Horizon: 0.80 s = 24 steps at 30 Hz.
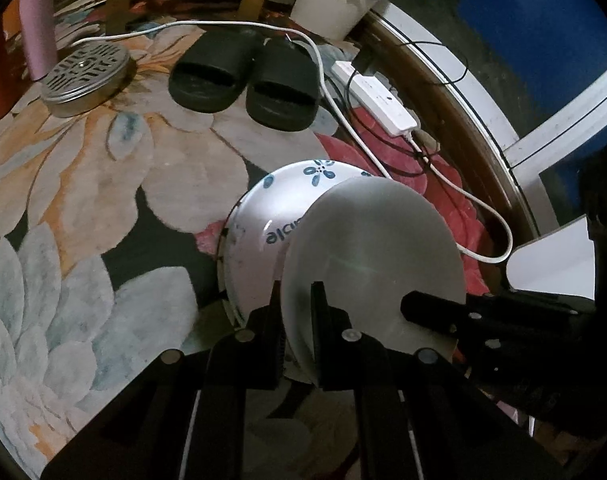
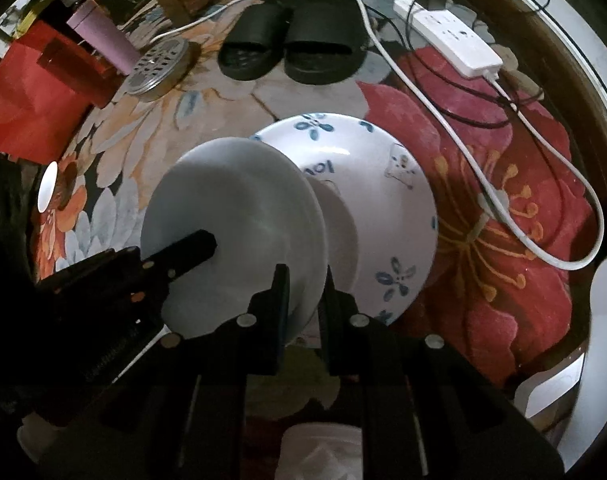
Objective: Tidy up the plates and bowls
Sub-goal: 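Lower the white bowl into the stacked bowl and open both grippers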
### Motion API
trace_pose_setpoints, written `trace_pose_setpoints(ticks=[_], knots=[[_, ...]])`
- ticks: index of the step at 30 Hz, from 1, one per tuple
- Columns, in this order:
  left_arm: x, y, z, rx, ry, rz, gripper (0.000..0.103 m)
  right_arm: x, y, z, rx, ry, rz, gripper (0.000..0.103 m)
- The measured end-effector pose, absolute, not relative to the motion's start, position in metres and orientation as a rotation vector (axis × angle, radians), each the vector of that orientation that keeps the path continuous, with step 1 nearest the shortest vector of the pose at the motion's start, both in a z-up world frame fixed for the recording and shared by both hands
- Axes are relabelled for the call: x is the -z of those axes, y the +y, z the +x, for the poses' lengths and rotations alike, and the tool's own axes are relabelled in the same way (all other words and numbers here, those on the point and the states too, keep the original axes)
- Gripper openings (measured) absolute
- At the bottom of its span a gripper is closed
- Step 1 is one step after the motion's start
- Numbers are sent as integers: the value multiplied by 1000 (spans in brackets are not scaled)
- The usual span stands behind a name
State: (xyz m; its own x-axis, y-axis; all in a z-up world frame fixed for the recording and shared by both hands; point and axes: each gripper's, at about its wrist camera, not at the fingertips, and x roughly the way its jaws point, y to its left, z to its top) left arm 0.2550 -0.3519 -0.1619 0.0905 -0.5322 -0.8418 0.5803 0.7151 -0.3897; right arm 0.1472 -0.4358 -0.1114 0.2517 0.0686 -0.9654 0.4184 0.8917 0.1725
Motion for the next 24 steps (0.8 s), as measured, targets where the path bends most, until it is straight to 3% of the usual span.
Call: trace_pose_setpoints(ticks=[24], knots=[[172, -358, 255, 824, 1268, 51, 9, 123, -441, 149, 255, 1347, 438, 14]])
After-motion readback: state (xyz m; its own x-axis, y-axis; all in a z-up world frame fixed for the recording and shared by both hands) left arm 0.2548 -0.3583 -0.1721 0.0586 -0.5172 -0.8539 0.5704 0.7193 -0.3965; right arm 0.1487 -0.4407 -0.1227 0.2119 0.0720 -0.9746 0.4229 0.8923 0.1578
